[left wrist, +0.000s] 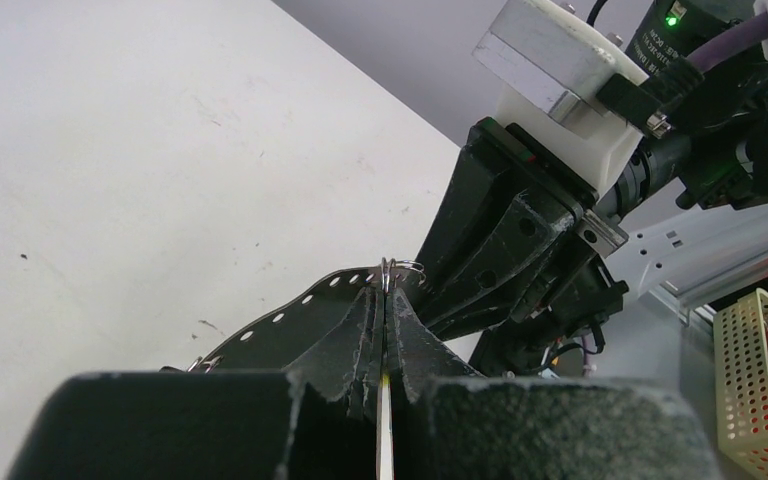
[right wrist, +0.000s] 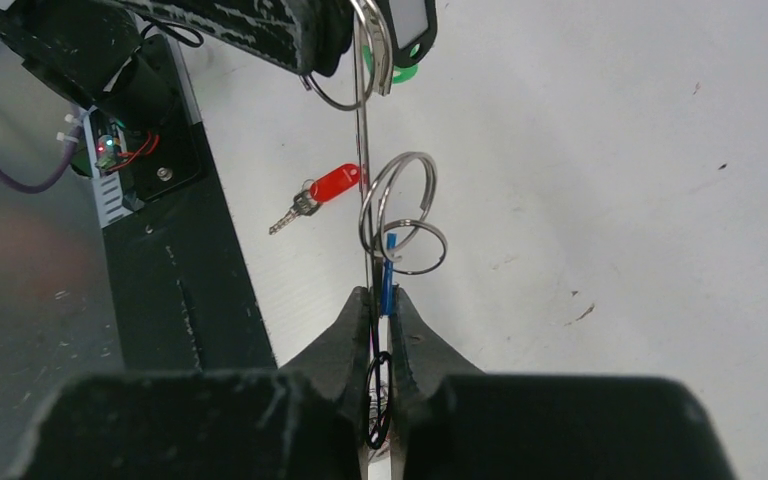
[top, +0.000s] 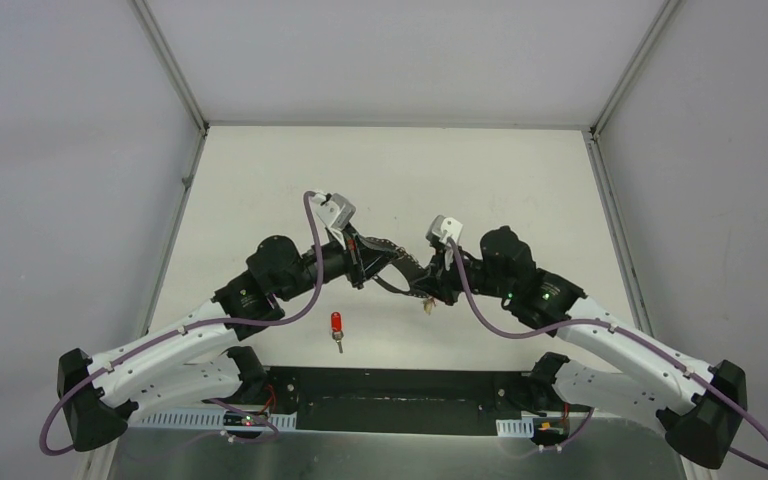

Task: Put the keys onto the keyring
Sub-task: Adjust the keyring at the center of the board.

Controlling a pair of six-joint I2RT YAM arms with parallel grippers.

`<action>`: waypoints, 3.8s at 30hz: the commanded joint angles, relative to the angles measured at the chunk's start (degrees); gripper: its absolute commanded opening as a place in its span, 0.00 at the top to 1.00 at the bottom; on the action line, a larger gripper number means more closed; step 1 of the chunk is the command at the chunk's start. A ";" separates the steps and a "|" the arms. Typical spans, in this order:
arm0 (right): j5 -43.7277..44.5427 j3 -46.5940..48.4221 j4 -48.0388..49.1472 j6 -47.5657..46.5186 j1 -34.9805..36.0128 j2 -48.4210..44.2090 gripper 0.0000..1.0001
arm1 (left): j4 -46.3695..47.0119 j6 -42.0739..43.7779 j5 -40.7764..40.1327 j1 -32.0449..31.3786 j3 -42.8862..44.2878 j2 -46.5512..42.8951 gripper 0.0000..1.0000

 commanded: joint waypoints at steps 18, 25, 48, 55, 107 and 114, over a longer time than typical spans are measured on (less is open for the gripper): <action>-0.78 17.45 -20.33 12.69 -0.52 8.99 1.00 | -16.22 10.55 0.09 0.56 13.58 4.00 1.00; -6.63 19.31 -20.93 16.17 -0.52 12.01 1.00 | -18.52 13.37 -0.67 0.31 14.40 4.86 1.00; -15.65 21.06 -18.49 24.34 -1.07 15.55 1.00 | -11.53 16.24 -3.70 -2.72 8.48 4.38 1.00; -18.66 20.95 -17.41 25.44 -2.89 15.63 1.00 | -11.77 19.15 -4.95 -2.88 6.35 2.04 1.00; -33.80 20.03 -2.52 37.77 -5.68 16.08 1.00 | -0.46 25.08 -7.53 -5.70 -5.33 -4.26 1.00; -34.79 20.45 -1.46 38.14 -5.72 16.06 1.00 | 3.46 25.23 -5.22 -5.78 -6.40 -3.25 1.00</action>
